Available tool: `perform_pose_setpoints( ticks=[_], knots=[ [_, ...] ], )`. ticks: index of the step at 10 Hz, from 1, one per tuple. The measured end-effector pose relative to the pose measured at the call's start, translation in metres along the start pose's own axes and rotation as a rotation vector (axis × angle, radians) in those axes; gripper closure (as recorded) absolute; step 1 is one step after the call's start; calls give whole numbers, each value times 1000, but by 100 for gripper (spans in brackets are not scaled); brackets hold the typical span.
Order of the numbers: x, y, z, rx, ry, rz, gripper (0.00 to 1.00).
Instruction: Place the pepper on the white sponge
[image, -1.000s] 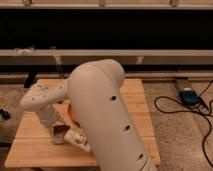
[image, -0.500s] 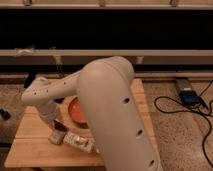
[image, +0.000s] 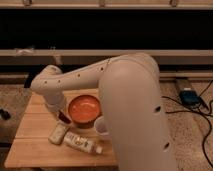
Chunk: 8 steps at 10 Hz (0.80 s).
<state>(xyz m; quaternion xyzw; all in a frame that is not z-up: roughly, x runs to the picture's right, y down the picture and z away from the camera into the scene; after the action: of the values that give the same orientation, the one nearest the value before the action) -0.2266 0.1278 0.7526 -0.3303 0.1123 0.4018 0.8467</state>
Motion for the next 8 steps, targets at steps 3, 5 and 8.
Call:
perform_pose_setpoints(
  ticks=[3, 5, 8],
  knots=[
    [-2, -46, -10, 14, -27, 171, 100],
    [2, -69, -14, 20, -34, 276, 97],
    [7, -87, -16, 22, -37, 358, 70]
  ],
)
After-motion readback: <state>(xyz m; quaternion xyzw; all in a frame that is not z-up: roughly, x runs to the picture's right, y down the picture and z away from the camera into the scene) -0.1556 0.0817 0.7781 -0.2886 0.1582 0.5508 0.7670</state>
